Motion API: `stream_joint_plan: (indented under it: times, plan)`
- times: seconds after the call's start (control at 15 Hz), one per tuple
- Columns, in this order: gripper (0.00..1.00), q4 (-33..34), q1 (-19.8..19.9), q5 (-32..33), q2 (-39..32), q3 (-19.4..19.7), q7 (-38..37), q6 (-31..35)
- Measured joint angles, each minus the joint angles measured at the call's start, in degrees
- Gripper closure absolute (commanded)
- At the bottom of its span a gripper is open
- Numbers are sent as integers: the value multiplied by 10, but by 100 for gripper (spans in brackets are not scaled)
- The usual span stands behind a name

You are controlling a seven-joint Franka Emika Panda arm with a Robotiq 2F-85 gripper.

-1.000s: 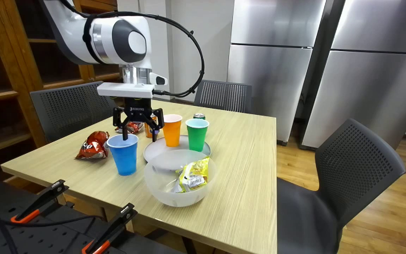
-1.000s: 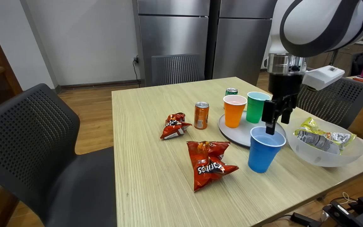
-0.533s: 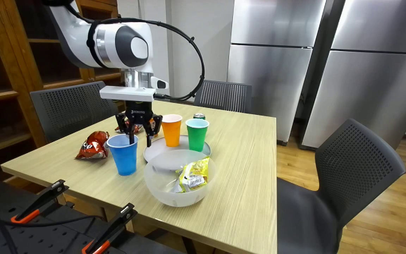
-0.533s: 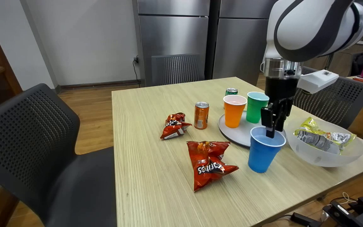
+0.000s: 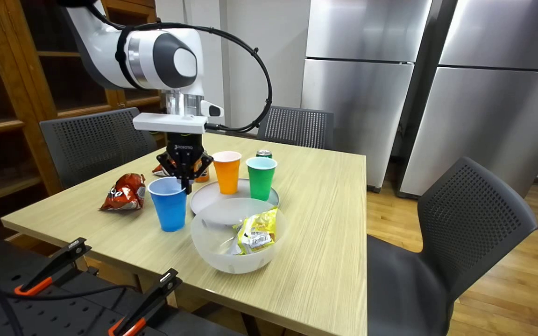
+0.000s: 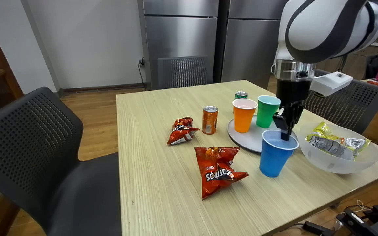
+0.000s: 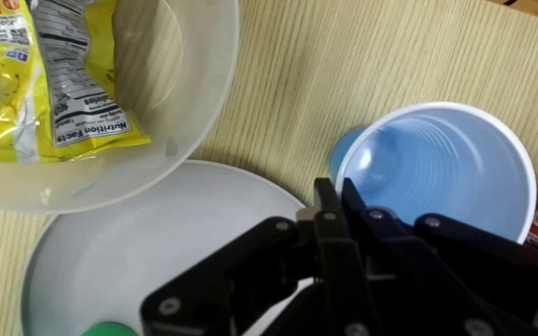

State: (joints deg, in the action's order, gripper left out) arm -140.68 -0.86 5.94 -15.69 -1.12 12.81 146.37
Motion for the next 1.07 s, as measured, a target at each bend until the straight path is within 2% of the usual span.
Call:
stream_joint_plan:
  times: [0.4,1.07]
  plan:
    - [99,-8,8,-35,10,-7,54,0]
    - [99,-41,49,-153,86,-21,242,-2]
